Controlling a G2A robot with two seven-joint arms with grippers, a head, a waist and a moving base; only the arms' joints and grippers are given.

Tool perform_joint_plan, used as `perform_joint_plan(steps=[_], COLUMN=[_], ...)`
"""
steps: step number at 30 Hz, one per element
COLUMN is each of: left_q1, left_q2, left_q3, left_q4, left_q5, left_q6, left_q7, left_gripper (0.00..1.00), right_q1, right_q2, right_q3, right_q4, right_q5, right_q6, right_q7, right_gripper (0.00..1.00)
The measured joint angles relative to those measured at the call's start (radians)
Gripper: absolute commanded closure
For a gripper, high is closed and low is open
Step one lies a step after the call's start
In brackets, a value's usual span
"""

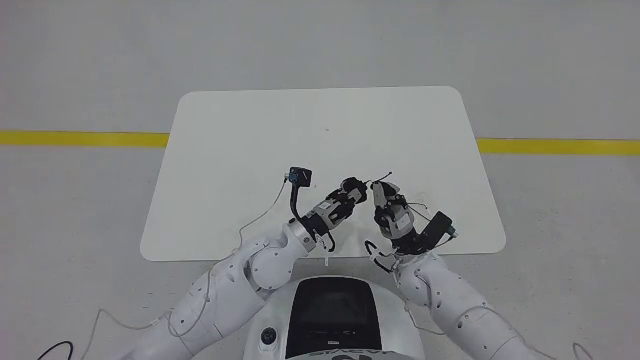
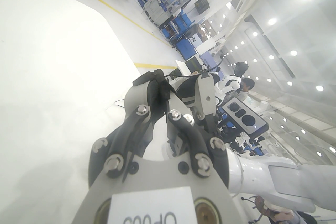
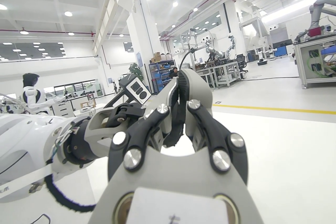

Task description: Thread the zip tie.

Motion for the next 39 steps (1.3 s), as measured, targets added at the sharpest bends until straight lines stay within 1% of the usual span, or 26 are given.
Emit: perform_joint_plan(steps=[11, 20, 26, 39], left_q1=[0.000, 0.000, 0.000, 0.000], left_q2=[0.000, 0.000, 0.000, 0.000], left_q3=[0.000, 0.000, 0.000, 0.000], left_q4=[0.000, 0.000, 0.000, 0.000], left_q5=[0.000, 0.000, 0.000, 0.000], left_q6=[0.000, 0.000, 0.000, 0.000], left_q7=[0.000, 0.000, 0.000, 0.000], left_gripper=[1.00, 1.00, 1.00, 1.00], right_q1=[0.011, 0.012, 0.023, 0.056], right_q2=[0.012, 0.015, 0.025, 0.057], right_q3=[-0.026, -0.040, -0.069, -0.148], right_q4=[0.005, 0.004, -0.003, -0.010], right_q5=[0.026, 0.093, 0.112, 0.156], right_q6=[0.000, 0.000, 0.000, 0.000], right_q7=[0.000, 0.003, -0.002, -0.035], right_gripper=[1.00, 1.00, 1.00, 1.00])
